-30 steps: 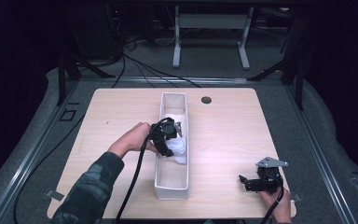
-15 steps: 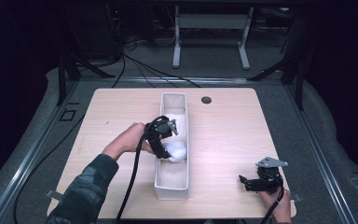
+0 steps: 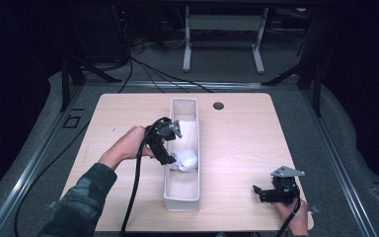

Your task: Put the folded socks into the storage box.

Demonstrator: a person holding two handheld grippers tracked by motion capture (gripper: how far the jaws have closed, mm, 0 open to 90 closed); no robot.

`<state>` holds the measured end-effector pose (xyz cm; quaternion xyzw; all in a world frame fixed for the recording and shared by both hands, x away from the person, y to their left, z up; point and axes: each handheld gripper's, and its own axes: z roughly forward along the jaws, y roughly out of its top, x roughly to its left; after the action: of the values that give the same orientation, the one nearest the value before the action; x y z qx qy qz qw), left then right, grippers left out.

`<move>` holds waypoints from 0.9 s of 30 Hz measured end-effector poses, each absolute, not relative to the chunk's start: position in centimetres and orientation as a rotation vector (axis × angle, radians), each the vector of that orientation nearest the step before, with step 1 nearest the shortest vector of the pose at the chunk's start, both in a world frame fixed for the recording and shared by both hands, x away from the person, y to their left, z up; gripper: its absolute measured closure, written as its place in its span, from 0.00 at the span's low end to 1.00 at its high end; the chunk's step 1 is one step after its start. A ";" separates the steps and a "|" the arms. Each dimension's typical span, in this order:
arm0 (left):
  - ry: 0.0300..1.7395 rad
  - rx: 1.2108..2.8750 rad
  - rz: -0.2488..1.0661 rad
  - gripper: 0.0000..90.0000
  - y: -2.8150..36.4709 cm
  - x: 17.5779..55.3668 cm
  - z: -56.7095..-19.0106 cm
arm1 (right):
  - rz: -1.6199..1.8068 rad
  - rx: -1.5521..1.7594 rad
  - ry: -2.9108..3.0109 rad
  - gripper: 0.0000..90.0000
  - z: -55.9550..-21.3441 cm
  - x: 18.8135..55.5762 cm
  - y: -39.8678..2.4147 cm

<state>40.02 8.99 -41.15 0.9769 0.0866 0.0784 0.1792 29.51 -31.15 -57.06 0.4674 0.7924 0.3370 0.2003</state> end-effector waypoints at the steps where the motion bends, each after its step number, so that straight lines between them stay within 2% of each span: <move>1: 0.261 2.744 0.243 0.12 9.5 39.7 -40.4 | 0.942 1.305 2.216 0.05 -57.1 29.5 -31.2; 12: 0.337 2.699 0.365 0.05 13.8 37.9 -38.1 | 0.942 1.307 2.214 0.05 -57.1 29.5 -31.1; 17: 0.411 2.683 0.396 0.03 16.8 36.7 -38.8 | 0.941 1.307 2.214 0.05 -57.1 29.5 -31.1; 27: 0.500 2.674 0.420 0.02 20.3 35.1 -41.1 | 0.941 1.307 2.214 0.05 -57.1 29.5 -31.1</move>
<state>35.14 20.34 -41.06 0.9531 0.1781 0.1499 0.1935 29.51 -31.14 -57.06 0.4678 0.7921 0.3367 0.2007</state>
